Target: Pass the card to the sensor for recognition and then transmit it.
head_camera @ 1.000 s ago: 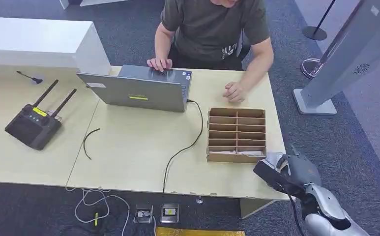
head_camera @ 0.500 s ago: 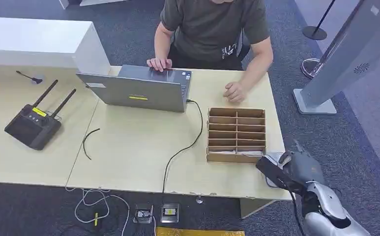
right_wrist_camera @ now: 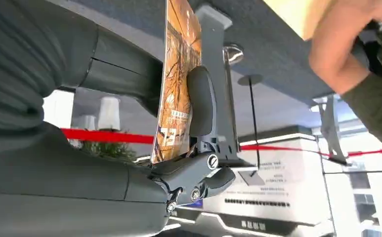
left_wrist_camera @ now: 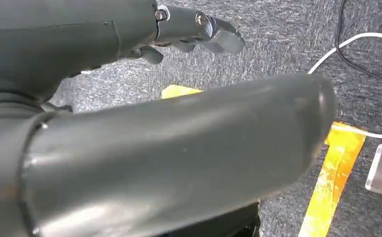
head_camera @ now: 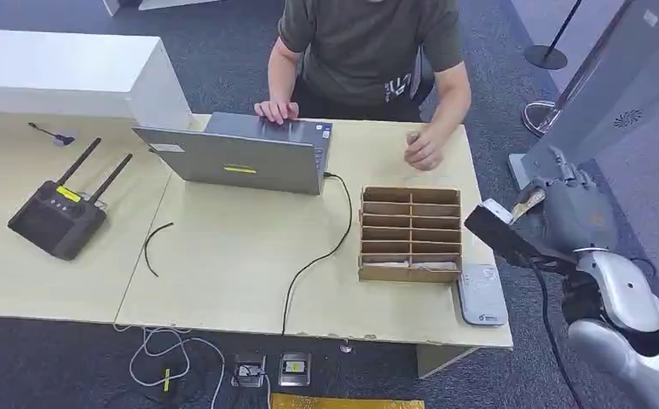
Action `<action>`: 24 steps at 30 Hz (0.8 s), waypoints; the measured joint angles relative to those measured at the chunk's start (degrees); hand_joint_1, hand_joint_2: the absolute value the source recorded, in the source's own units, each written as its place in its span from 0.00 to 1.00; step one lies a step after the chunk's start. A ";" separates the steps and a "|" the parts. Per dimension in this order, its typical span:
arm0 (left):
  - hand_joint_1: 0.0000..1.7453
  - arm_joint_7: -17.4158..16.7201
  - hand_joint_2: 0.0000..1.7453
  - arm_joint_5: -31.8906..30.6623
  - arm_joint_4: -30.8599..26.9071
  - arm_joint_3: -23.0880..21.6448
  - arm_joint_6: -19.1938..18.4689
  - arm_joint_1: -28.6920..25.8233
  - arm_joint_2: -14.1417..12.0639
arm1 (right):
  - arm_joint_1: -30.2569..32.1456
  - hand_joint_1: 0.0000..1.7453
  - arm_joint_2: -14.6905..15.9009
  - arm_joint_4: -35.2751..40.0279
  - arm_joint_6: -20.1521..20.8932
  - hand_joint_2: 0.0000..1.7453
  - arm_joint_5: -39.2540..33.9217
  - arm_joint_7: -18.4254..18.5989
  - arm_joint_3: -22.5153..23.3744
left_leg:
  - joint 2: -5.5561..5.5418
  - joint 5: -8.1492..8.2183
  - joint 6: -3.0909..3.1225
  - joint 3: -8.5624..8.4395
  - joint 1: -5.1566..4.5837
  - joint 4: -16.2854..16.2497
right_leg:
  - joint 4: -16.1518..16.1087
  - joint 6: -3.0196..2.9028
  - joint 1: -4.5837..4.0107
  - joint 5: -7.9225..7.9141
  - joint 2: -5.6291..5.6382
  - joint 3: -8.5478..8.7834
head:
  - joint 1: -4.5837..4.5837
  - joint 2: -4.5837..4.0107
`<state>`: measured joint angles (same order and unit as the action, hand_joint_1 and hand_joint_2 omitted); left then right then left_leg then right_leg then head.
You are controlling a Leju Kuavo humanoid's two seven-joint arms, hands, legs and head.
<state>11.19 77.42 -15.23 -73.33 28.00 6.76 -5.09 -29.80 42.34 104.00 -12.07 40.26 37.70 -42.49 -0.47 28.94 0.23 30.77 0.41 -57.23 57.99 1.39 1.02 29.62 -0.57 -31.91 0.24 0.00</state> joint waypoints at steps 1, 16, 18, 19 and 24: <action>0.00 0.09 0.00 0.02 0.00 0.00 -0.02 0.00 0.00 | -0.26 1.00 -0.02 0.15 -0.22 1.00 0.30 -0.15 -0.04 | 0.00 0.00 0.00 0.00 0.00 0.00 | 0.00 0.00 0.00 0.00 0.00 0.00 | -0.02 0.00; 0.00 0.11 0.00 -0.96 0.00 0.00 -0.53 0.57 0.07 | -3.02 1.00 -4.61 -2.80 -2.23 1.00 4.46 -4.17 -2.60 | -0.02 -0.01 -0.01 0.03 0.03 0.01 | 0.02 0.00 -0.03 0.00 -0.01 0.00 | 0.00 0.00; 0.00 0.09 0.00 -1.25 0.00 0.00 -0.57 0.81 0.20 | -3.35 1.00 -5.31 -3.74 -2.40 1.00 4.48 -4.54 -2.64 | -0.03 -0.01 -0.01 0.04 0.03 0.01 | 0.02 0.00 -0.03 0.00 -0.04 0.00 | 0.00 0.00; 0.00 0.04 0.00 -1.33 0.00 0.00 -0.59 0.91 0.22 | -3.56 1.00 -5.62 -4.22 -2.40 1.00 4.48 -4.65 -2.64 | -0.04 -0.01 -0.01 0.04 0.03 0.01 | 0.02 0.00 -0.03 0.00 -0.04 0.00 | -0.02 0.00; 0.00 -0.42 0.00 -1.79 0.00 0.00 -0.74 1.40 0.35 | -4.27 1.00 -6.80 -6.49 -2.49 1.00 4.72 -4.96 -2.86 | -0.04 -0.01 -0.02 0.03 0.03 0.01 | 0.01 0.00 -0.03 0.00 -0.04 0.00 | 0.00 0.00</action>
<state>10.77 75.62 -15.23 -73.33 27.26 8.17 -4.74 -34.07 35.54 97.50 -14.56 44.98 32.74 -45.35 -0.51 28.93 0.21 30.80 0.44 -57.23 58.01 1.39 0.99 29.63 -0.61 -31.91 0.24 0.00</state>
